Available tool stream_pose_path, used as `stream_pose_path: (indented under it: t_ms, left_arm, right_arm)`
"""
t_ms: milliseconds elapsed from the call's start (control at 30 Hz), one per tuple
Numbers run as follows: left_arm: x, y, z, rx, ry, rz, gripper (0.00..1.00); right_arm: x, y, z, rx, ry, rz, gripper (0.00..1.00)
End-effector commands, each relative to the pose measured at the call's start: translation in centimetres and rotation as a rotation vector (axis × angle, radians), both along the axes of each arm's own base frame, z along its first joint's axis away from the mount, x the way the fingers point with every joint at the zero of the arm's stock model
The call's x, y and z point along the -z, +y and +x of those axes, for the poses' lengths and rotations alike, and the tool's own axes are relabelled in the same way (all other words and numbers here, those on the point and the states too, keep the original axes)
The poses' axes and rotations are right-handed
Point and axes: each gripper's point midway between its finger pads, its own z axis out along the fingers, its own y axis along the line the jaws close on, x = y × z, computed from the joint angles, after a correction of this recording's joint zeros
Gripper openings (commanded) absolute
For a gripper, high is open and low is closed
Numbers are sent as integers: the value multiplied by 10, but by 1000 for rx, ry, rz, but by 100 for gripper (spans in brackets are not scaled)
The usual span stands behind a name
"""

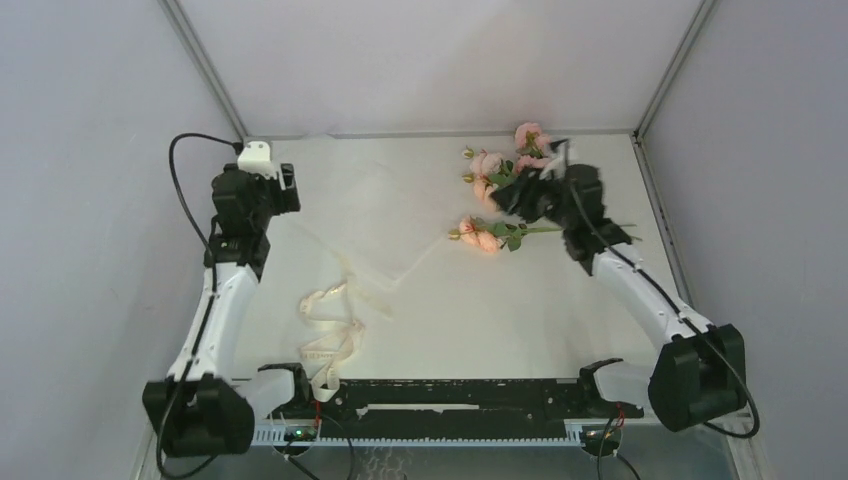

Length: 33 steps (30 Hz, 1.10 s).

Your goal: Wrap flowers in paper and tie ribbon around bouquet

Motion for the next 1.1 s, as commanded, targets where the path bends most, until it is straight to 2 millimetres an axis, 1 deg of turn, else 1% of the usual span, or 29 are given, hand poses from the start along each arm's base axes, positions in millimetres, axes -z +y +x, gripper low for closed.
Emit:
stream_pose_path:
  t_ms: [0,67,100,133,167,200,267,333,433,500,567,633,733,833,967,1067]
  left_arm:
    - [45,-88,-88,405,348,110,78]
    - [59,-134,-113,588,373,218,80]
    - [71,-153,-126,674,387,265,81]
    - [77,-169,-132,735,383,317,81]
    - [89,-180,-137,774,389,383,81]
    - [96,-195,-139,815,368,459,82]
    - [114,-205,-134,827,370,588,82]
    - [128,-214,-127,831,395,657,81]
    - [152,-224,-111,810,456,723,77]
    - [162,-228,-99,783,477,754,74]
    - [173,-232,-91,771,507,779,69]
    - [185,-234,-90,770,556,789,63]
    - [202,-231,-96,784,618,800,61]
    - [202,-226,-89,736,604,819,55]
    - [192,-230,-81,701,562,802,48]
    - [192,-230,-75,668,541,810,42]
  right_arm:
    - [56,72,-58,-97,367,91,58]
    - [63,97,-66,-138,398,104,56]
    - [68,105,-68,-143,411,105,55]
    - [75,111,-71,-145,431,97,55]
    - [82,115,-74,-147,456,88,54]
    - [91,117,-78,-148,487,78,53]
    - [106,118,-86,-146,529,61,52]
    - [118,113,-94,-131,549,46,52]
    - [131,100,-103,-88,565,15,52]
    - [136,92,-107,-61,564,4,53]
    - [140,87,-110,-48,563,-5,53]
    - [142,83,-112,-42,567,-22,53]
    - [142,78,-114,-27,559,-38,54]
    - [142,73,-116,-13,544,-39,54]
    - [148,70,-121,-13,551,-45,54]
    - [152,69,-125,-17,562,-51,54]
